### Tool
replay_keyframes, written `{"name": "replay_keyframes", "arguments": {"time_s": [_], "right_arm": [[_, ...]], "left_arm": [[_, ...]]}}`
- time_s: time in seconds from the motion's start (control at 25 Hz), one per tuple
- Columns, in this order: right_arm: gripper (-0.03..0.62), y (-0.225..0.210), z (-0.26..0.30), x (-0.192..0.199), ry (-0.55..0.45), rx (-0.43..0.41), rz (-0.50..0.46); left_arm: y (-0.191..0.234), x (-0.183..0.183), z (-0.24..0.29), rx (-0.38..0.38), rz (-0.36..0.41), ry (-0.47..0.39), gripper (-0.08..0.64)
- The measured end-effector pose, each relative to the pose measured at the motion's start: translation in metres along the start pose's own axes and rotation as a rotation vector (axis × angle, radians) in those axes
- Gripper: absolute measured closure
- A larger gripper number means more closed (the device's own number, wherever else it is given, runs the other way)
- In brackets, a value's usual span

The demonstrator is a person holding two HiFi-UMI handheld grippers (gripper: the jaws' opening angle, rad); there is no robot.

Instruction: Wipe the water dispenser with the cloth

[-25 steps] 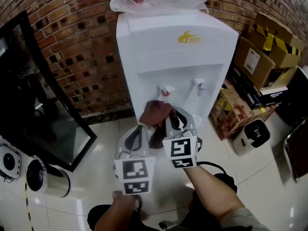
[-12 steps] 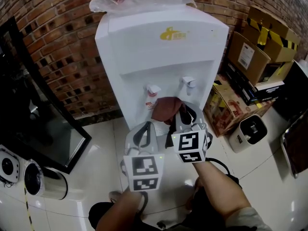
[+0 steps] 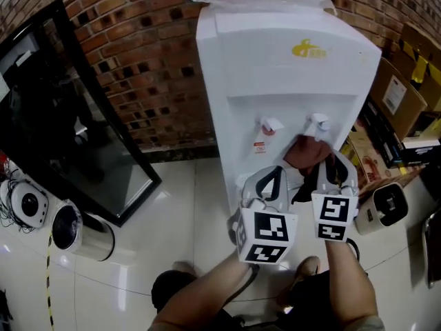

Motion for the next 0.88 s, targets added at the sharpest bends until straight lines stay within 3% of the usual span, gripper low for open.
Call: {"name": "replay_keyframes", "arguments": {"time_s": [0.44,0.68,0.88], "right_arm": [[0.543,-0.048,-0.018,0.023,0.035,0.089,0.006],[0.543,-0.048,-0.009,0.042,0.083,0.034,0.003],[0.541,-0.050,-0.014,0.032,0.057,0.007,0.051]], "left_arm": [[-0.035,-0.009,0.025,0.045,-0.055,-0.036,0.560],[-0.049,-0.004,0.033,0.047,-0.055,-0.023,0.560],[-0.045,0.002,0.026,0.024,-0.020,-0.001,0.560]]}}
Point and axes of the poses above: the fingertips, and each gripper's own axes: z forward along the fingers, y to its left, x out of its underside, the point moved 7 cm from there along -z, backward along the fingers, and after that the axes turned 10 degrees about -y, right-handed, at the moved point
